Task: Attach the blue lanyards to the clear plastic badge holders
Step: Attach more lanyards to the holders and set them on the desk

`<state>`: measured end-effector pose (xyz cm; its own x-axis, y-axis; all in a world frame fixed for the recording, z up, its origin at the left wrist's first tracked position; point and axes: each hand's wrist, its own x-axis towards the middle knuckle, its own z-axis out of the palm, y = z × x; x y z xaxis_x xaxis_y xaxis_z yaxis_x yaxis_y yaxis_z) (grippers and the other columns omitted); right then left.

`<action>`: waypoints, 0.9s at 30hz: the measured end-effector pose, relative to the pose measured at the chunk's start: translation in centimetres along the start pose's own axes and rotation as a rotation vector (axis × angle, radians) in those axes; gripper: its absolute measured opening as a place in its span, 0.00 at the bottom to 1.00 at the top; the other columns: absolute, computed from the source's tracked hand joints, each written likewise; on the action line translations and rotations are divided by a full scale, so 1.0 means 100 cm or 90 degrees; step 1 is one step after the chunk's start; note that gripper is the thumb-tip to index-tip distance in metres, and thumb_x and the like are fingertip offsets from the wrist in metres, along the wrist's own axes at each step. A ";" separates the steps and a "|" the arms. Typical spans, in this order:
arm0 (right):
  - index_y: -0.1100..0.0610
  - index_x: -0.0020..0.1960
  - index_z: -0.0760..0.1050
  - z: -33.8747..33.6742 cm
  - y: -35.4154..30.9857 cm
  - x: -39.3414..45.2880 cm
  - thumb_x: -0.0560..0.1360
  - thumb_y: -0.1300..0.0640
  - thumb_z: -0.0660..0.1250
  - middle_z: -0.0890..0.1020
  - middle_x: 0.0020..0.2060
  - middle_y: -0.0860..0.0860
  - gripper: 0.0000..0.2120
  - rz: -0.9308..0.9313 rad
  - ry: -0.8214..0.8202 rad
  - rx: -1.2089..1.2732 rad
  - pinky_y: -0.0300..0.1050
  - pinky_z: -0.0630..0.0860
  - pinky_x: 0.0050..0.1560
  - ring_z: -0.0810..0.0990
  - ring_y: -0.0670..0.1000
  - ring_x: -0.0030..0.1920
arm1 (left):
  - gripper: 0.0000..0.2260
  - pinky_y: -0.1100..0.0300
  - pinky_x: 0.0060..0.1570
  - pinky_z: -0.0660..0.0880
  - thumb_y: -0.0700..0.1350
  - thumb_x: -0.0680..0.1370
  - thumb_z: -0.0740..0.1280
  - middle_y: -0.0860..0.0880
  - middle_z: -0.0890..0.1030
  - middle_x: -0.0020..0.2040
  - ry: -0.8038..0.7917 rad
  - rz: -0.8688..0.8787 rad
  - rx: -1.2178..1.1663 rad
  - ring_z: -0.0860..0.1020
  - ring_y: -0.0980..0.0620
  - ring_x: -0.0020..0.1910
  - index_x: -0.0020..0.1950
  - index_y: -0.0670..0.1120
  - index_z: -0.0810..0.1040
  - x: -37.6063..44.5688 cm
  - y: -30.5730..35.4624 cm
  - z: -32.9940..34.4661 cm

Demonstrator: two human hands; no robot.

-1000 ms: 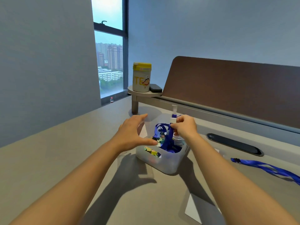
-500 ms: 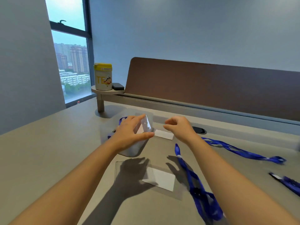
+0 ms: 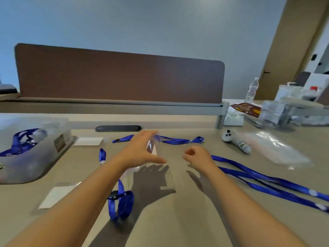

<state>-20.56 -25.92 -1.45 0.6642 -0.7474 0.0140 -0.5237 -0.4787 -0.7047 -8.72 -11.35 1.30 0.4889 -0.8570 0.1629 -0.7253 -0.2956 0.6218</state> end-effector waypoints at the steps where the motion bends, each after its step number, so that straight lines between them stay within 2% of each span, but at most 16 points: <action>1: 0.62 0.55 0.75 -0.003 0.009 0.003 0.75 0.60 0.62 0.80 0.55 0.58 0.11 0.011 0.005 -0.010 0.48 0.73 0.51 0.77 0.55 0.52 | 0.38 0.55 0.64 0.64 0.51 0.65 0.73 0.48 0.63 0.71 -0.016 0.004 0.002 0.64 0.49 0.68 0.70 0.49 0.59 0.007 0.003 0.007; 4: 0.62 0.56 0.75 -0.007 0.026 0.014 0.76 0.60 0.60 0.80 0.56 0.58 0.11 0.023 0.017 -0.046 0.46 0.72 0.50 0.78 0.55 0.53 | 0.38 0.54 0.66 0.63 0.52 0.65 0.74 0.49 0.63 0.71 -0.040 0.004 0.015 0.62 0.49 0.69 0.70 0.50 0.59 0.024 0.008 0.026; 8: 0.61 0.58 0.74 0.000 0.036 0.029 0.76 0.59 0.60 0.80 0.55 0.58 0.12 -0.003 0.005 -0.115 0.50 0.74 0.56 0.77 0.56 0.56 | 0.37 0.53 0.67 0.62 0.52 0.66 0.73 0.50 0.62 0.72 -0.053 -0.005 0.037 0.61 0.49 0.70 0.71 0.51 0.58 0.038 0.004 0.042; 12: 0.58 0.42 0.72 0.013 0.046 0.041 0.75 0.57 0.61 0.77 0.44 0.54 0.06 -0.018 -0.006 -0.177 0.46 0.73 0.46 0.75 0.52 0.45 | 0.39 0.52 0.69 0.61 0.52 0.67 0.72 0.49 0.59 0.74 -0.052 -0.012 0.042 0.59 0.49 0.72 0.72 0.50 0.56 0.044 0.000 0.050; 13: 0.58 0.42 0.73 0.014 0.047 0.042 0.75 0.57 0.61 0.77 0.45 0.55 0.06 -0.027 0.001 -0.181 0.46 0.73 0.47 0.76 0.53 0.46 | 0.39 0.52 0.69 0.61 0.51 0.67 0.72 0.49 0.59 0.74 -0.052 -0.018 0.038 0.59 0.49 0.72 0.72 0.50 0.56 0.045 -0.002 0.051; 15: 0.59 0.53 0.76 0.016 0.049 0.042 0.75 0.57 0.63 0.79 0.53 0.54 0.09 -0.055 0.022 -0.158 0.46 0.75 0.53 0.78 0.53 0.52 | 0.39 0.52 0.68 0.62 0.51 0.66 0.73 0.49 0.60 0.74 -0.050 -0.026 0.023 0.60 0.49 0.71 0.71 0.50 0.56 0.045 -0.006 0.053; 18: 0.58 0.62 0.73 0.017 0.048 0.040 0.74 0.56 0.65 0.77 0.60 0.54 0.17 -0.066 0.002 -0.114 0.46 0.75 0.59 0.77 0.51 0.57 | 0.38 0.53 0.67 0.63 0.50 0.66 0.73 0.48 0.62 0.73 -0.048 -0.033 0.019 0.62 0.49 0.71 0.71 0.49 0.58 0.044 -0.010 0.053; 22: 0.57 0.59 0.76 0.023 0.042 0.040 0.74 0.52 0.65 0.78 0.58 0.55 0.16 -0.089 -0.039 -0.210 0.44 0.75 0.56 0.77 0.51 0.55 | 0.39 0.51 0.67 0.63 0.48 0.66 0.74 0.48 0.61 0.73 -0.064 -0.040 0.011 0.61 0.48 0.71 0.71 0.49 0.58 0.040 -0.013 0.049; 27: 0.60 0.53 0.79 0.027 0.037 0.040 0.74 0.56 0.66 0.75 0.61 0.57 0.11 -0.088 -0.032 -0.191 0.43 0.74 0.55 0.78 0.51 0.53 | 0.40 0.53 0.69 0.61 0.45 0.65 0.74 0.49 0.60 0.74 -0.084 -0.032 -0.007 0.59 0.49 0.72 0.71 0.51 0.56 0.032 -0.018 0.042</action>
<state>-18.40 -29.44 -5.86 0.7614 -0.6460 0.0537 -0.5559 -0.6934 -0.4585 -7.90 -15.39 -2.53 0.4565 -0.8892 0.0301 -0.6955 -0.3355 0.6354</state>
